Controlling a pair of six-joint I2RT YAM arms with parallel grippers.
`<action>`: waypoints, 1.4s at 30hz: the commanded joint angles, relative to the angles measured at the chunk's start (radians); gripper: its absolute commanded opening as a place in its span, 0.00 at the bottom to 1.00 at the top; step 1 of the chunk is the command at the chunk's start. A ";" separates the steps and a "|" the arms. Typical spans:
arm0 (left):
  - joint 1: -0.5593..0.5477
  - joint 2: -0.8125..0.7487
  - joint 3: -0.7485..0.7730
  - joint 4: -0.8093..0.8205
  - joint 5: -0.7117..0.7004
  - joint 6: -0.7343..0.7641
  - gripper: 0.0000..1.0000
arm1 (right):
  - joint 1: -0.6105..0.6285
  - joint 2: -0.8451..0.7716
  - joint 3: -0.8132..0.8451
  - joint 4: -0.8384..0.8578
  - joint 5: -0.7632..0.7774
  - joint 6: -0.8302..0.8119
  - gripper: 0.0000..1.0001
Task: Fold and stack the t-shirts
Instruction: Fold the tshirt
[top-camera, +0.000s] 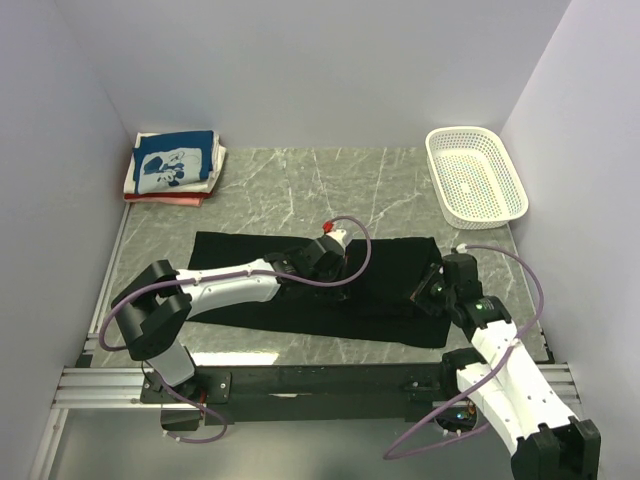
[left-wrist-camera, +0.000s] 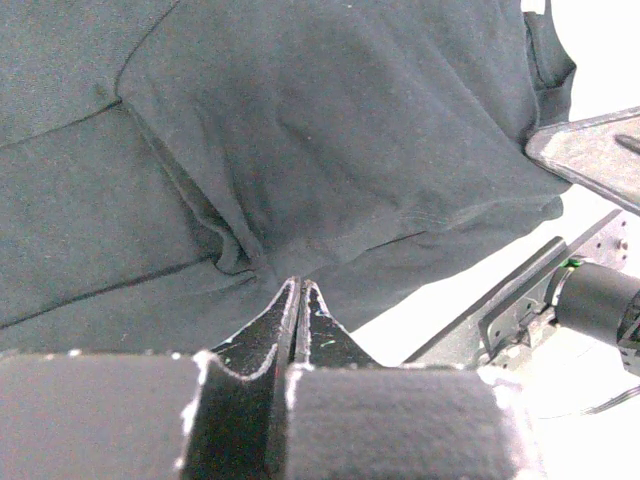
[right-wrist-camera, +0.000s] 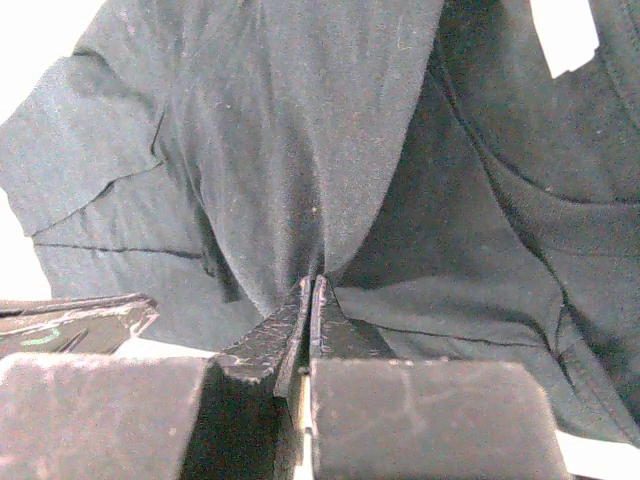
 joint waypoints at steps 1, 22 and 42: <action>-0.001 -0.041 -0.007 -0.003 -0.014 0.029 0.03 | 0.012 -0.034 0.036 -0.027 -0.021 0.025 0.00; -0.023 0.122 -0.013 0.095 0.092 0.034 0.45 | 0.060 0.012 -0.035 0.029 0.019 0.045 0.00; -0.026 0.095 0.016 0.051 0.031 0.009 0.01 | 0.060 0.021 -0.026 0.026 0.022 0.030 0.00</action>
